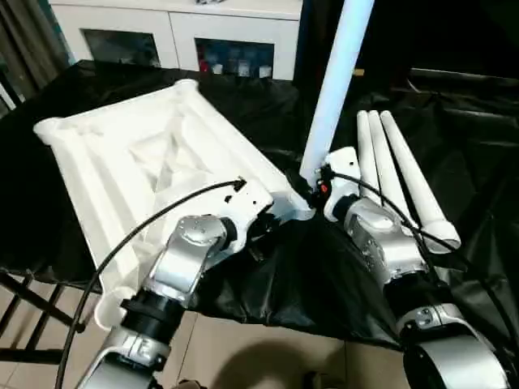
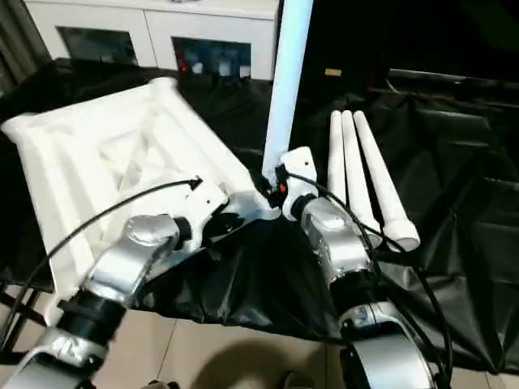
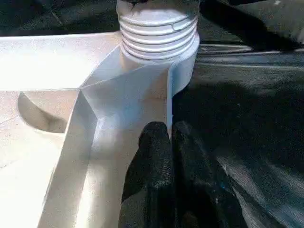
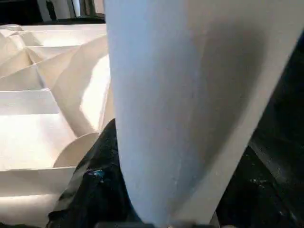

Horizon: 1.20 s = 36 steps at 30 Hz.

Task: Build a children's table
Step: Insert table leg to table base

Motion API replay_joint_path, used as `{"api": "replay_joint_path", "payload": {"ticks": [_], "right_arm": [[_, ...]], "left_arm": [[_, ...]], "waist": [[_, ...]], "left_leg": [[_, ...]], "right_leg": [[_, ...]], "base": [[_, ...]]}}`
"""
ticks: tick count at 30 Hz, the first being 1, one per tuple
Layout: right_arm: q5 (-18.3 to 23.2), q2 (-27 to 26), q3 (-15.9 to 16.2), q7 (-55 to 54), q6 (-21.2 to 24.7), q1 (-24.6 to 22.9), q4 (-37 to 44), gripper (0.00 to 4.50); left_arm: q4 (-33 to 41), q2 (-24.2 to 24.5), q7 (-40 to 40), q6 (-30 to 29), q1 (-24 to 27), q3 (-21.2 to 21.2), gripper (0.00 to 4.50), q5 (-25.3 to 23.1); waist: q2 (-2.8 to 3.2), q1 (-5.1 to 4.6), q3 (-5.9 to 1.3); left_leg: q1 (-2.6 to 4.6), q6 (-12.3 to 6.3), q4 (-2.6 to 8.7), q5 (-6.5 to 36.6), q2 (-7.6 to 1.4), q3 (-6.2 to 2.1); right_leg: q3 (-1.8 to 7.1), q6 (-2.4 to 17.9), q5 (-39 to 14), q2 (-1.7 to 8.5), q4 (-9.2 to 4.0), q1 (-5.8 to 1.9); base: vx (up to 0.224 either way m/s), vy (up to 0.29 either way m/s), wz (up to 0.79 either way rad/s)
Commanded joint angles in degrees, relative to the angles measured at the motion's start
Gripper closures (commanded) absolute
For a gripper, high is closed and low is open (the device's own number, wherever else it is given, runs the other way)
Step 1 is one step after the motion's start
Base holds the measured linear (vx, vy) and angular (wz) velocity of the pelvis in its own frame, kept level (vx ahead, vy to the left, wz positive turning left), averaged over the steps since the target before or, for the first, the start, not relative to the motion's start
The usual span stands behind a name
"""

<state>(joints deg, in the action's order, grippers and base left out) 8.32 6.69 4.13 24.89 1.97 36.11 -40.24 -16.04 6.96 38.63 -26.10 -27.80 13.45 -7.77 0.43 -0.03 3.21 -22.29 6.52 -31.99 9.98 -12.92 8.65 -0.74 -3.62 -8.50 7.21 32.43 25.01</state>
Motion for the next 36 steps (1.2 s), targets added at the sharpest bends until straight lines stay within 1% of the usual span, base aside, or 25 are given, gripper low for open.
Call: {"api": "replay_joint_path", "payload": {"ticks": [1, 3, 4, 7, 9, 10, 11, 12, 14, 15, 16, 19, 20, 22, 23, 24, 25, 26, 27, 29, 32, 33, 34, 35, 36], "right_arm": [[-2.2, -1.4, 2.0, 0.0, 4.0, -3.2, -7.4, 2.59], [-2.5, -1.5, 2.3, 0.3, 3.7, -3.0, -7.6, 2.59], [-2.5, -1.5, 2.3, 0.3, 3.6, -3.0, -7.7, 2.59], [-2.8, -1.6, 2.2, 0.2, 3.3, -2.8, -8.0, 2.59], [-2.8, -1.7, 2.0, 0.3, 3.2, -2.7, -8.0, 2.59], [-2.6, -1.7, 1.8, 0.7, 3.1, -2.7, -8.0, 2.59], [-2.4, -1.8, 1.6, 0.8, 2.8, -2.7, -7.8, 2.59], [-1.9, -1.8, 1.2, 1.0, 2.6, -2.6, -7.6, 2.24], [-1.3, -1.8, 0.6, 1.3, 2.1, -2.4, -7.3, 2.24], [-0.6, -1.8, 0.0, 1.6, 2.1, -2.3, -6.7, 2.24], [-0.3, -1.7, -0.3, 2.1, 1.8, -2.2, -6.1, 1.84], [0.2, -1.2, -0.6, 4.1, 1.7, -2.1, -4.6, 1.83], [0.3, -0.8, -0.5, 5.5, 1.8, -2.2, -3.5, 1.70], [0.5, 0.6, 0.2, 8.9, 2.2, -3.1, -0.6, 1.37], [0.5, 0.8, 0.3, 9.5, 2.3, -3.3, -0.1, 1.33], [0.6, 1.5, 0.7, 10.9, 2.7, -3.7, 1.0, 1.33], [0.7, 2.0, 1.0, 12.0, 3.0, -4.1, 1.9, 1.23], [0.4, 3.1, 1.9, 14.0, 3.2, -4.8, 3.2, 1.09], [0.3, 3.7, 2.5, 15.1, 3.3, -5.2, 4.0, 0.98], [0.4, 4.9, 3.5, 17.7, 3.5, -6.1, 5.7, 0.92], [0.1, 7.8, 5.6, 22.7, 3.3, -8.2, 9.1, 0.92], [0.2, 8.8, 5.8, 24.6, 3.6, -9.0, 10.6, 0.92], [0.5, 9.1, 5.9, 25.5, 3.8, -9.3, 11.2, 0.92], [0.7, 9.8, 6.2, 26.9, 4.1, -9.7, 12.2, 0.92], [0.8, 10.3, 6.5, 28.0, 4.7, -10.1, 13.2, 0.92]], "left_arm": [[4.5, -0.8, -0.4, 0.9, -1.0, 1.1, 4.50, 0.5], [4.5, 0.2, 0.3, 0.7, -0.9, 1.7, 4.50, -0.6], [4.6, 0.3, 0.4, 0.6, -0.8, 1.8, 4.50, -0.7], [4.3, 1.0, 0.4, 0.9, -0.8, 2.1, 4.50, -0.8], [4.2, 1.5, 0.8, 1.2, -0.9, 2.5, 4.50, -0.5], [4.1, 1.7, 1.0, 1.2, -0.9, 2.7, 4.50, -0.3], [4.0, 1.8, 1.2, 1.4, -1.0, 2.8, 4.50, -0.2], [3.9, 2.0, 1.4, 1.6, -1.0, 3.0, 4.50, 0.0], [3.6, 2.1, 1.9, 1.9, -1.1, 3.0, 4.50, 0.3], [3.4, 1.9, 2.1, 1.9, -1.0, 2.8, 4.50, 0.6], [3.2, 1.9, 2.2, 2.0, -1.0, 2.6, 4.50, 0.9], [2.4, 2.5, 3.4, 3.4, -1.2, 2.8, 4.50, 1.4], [1.7, 2.9, 3.9, 4.1, -1.4, 2.7, 4.50, 1.8], [0.7, 4.1, 6.6, 7.0, -1.8, 2.9, 4.50, 2.7], [0.5, 4.3, 7.1, 7.6, -1.8, 3.0, 4.50, 2.9], [0.2, 4.7, 8.2, 8.0, -2.0, 2.9, 4.50, 3.4], [-0.1, 5.0, 8.7, 8.0, -2.1, 2.7, 4.50, 3.7], [-0.8, 5.8, 10.6, 10.1, -2.5, 2.9, 4.50, 4.1], [-1.1, 6.2, 11.5, 10.8, -2.6, 3.0, 4.50, 4.3], [-1.4, 7.2, 13.4, 11.8, -2.9, 3.4, 4.50, 4.7], [-2.0, 9.6, 18.8, 13.9, -3.3, 4.5, 4.50, 5.5], [-2.5, 10.6, 21.7, 14.8, -3.6, 4.8, 4.50, 6.3], [-2.7, 11.0, 22.7, 15.0, -3.7, 4.9, 4.50, 6.5], [-3.1, 11.5, 24.0, 15.7, -3.9, 5.0, 4.50, 6.7], [-3.7, 11.9, 25.2, 16.5, -4.2, 5.1, 4.50, 7.0]], "waist": [[-0.33, 0.29, -2.67], [-0.27, 0.40, -2.76], [-0.12, 0.37, -2.75], [-0.04, 0.28, -2.77], [0.15, 0.27, -2.80], [0.03, 0.20, -2.75], [0.11, 0.24, -2.76], [0.11, 0.23, -2.77], [0.27, 0.22, -2.76], [0.23, 0.21, -2.79], [0.30, 0.22, -2.93], [0.35, 0.36, -3.10], [0.38, 0.51, -3.23], [0.29, 0.67, -3.30], [0.40, 0.86, -3.34], [0.55, 0.88, -3.42], [0.51, 1.06, -3.51], [0.65, 1.18, -3.52], [0.49, 1.39, -3.53], [0.64, 1.64, -3.53], [0.75, 2.05, -3.45], [1.16, 2.20, -3.44], [0.95, 2.25, -3.44], [0.90, 2.29, -3.44], [1.10, 2.34, -3.32]], "left_leg": [[-0.28, -0.74, 4.37, 22.8, 1.55, 1.84], [-0.34, -0.77, 4.37, 21.6, 1.52, 1.84], [-0.38, -0.76, 4.41, 21.0, 1.49, 1.83], [-0.22, -0.45, 4.33, 21.2, 1.52, 1.93], [-0.15, -0.38, 4.35, 21.4, 1.54, 1.90], [-0.14, -0.41, 4.35, 21.8, 1.55, 1.93], [-0.07, -0.40, 4.36, 22.0, 1.54, 1.93], [0.01, -0.40, 4.34, 22.2, 1.50, 1.95], [-0.02, -0.38, 4.38, 22.4, 1.51, 1.89], [0.02, -0.40, 4.36, 22.4, 1.50, 1.92], [0.08, -0.49, 4.27, 21.7, 1.47, 1.97], [0.13, -0.87, 4.11, 19.8, 1.46, 2.06], [0.23, -1.30, 3.93, 18.4, 1.47, 2.17], [0.04, -2.35, 3.67, 14.9, 1.59, 2.30], [0.05, -2.94, 3.55, 13.4, 1.68, 2.30], [0.17, -3.13, 3.42, 12.7, 1.65, 2.37], [0.29, -3.53, 3.25, 11.3, 1.65, 2.43], [0.25, -3.60, 3.24, 10.5, 1.69, 2.41], [0.32, -4.13, 3.11, 9.9, 1.73, 2.47], [0.45, -4.75, 3.01, 9.3, 1.65, 2.51], [0.66, -4.90, 2.94, 9.7, 1.54, 2.62], [0.73, -4.96, 2.92, 9.6, 1.60, 2.61], [0.74, -5.08, 2.88, 9.5, 1.64, 2.66], [0.77, -5.18, 2.87, 9.5, 1.60, 2.66], [0.78, -5.27, 2.92, 9.7, 1.58, 2.65]], "right_leg": [[-1.05, 9.5, -22.8, -1.82, -4.23, -2.28], [-1.01, 9.7, -21.5, -1.76, -4.08, -2.42], [-1.00, 10.0, -20.4, -1.77, -3.97, -2.45], [-0.96, 10.7, -18.9, -1.85, -3.87, -2.43], [-0.96, 10.9, -18.5, -1.83, -3.79, -2.50], [-0.98, 10.9, -18.7, -1.86, -3.82, -2.49], [-0.97, 11.0, -18.9, -1.85, -3.85, -2.47], [-0.94, 11.0, -19.0, -1.81, -3.88, -2.41], [-0.95, 11.1, -18.9, -1.82, -3.86, -2.47], [-0.94, 11.2, -18.7, -1.83, -3.88, -2.47], [-0.89, 11.8, -17.0, -1.87, -3.69, -2.55], [-0.88, 12.8, -14.4, -1.85, -3.50, -2.70], [-0.84, 13.5, -11.9, -1.95, -3.29, -2.77], [-0.87, 14.7, -7.7, -1.98, -2.74, -3.28], [-0.95, 15.0, -6.6, -1.99, -2.69, -3.44], [-0.90, 15.3, -5.7, -1.98, -2.58, -3.41], [-0.92, 16.0, -3.7, -2.04, -2.36, -3.50], [-0.93, 16.3, -2.9, -2.02, -2.22, -3.60], [-0.98, 16.5, -2.0, -2.08, -2.16, -3.67], [-0.98, 16.9, -1.5, -2.10, -1.98, -3.68], [-0.87, 17.1, -1.9, -2.01, -1.97, -3.62], [-0.85, 17.2, -1.6, -2.00, -1.85, -3.63], [-0.87, 17.2, -1.2, -2.08, -1.88, -3.64], [-0.85, 17.3, -0.9, -2.07, -1.85, -3.67], [-0.86, 17.5, -0.7, -2.11, -1.84, -3.62]], "base": [[0.000, 0.000, 0.00], [0.000, 0.000, 0.00], [0.000, 0.000, 0.00], [0.000, 0.000, 0.00], [0.000, 0.000, 0.00], [0.000, 0.000, 0.00], [0.000, 0.000, 0.00], [0.000, 0.000, 0.00], [0.000, 0.000, 0.00], [0.000, 0.000, 0.00], [0.000, 0.000, 0.00], [0.000, 0.000, 0.00], [0.000, 0.000, 0.00], [0.000, 0.000, 0.00], [0.000, 0.000, 0.00], [0.000, 0.000, 0.00], [0.000, 0.000, 0.00], [0.000, 0.000, 0.00], [0.000, 0.000, 0.00], [0.000, 0.000, 0.00], [0.000, 0.000, 0.00], [0.000, 0.000, 0.00], [0.000, 0.000, 0.00], [0.000, 0.000, 0.00], [0.000, 0.000, 0.00]]}}
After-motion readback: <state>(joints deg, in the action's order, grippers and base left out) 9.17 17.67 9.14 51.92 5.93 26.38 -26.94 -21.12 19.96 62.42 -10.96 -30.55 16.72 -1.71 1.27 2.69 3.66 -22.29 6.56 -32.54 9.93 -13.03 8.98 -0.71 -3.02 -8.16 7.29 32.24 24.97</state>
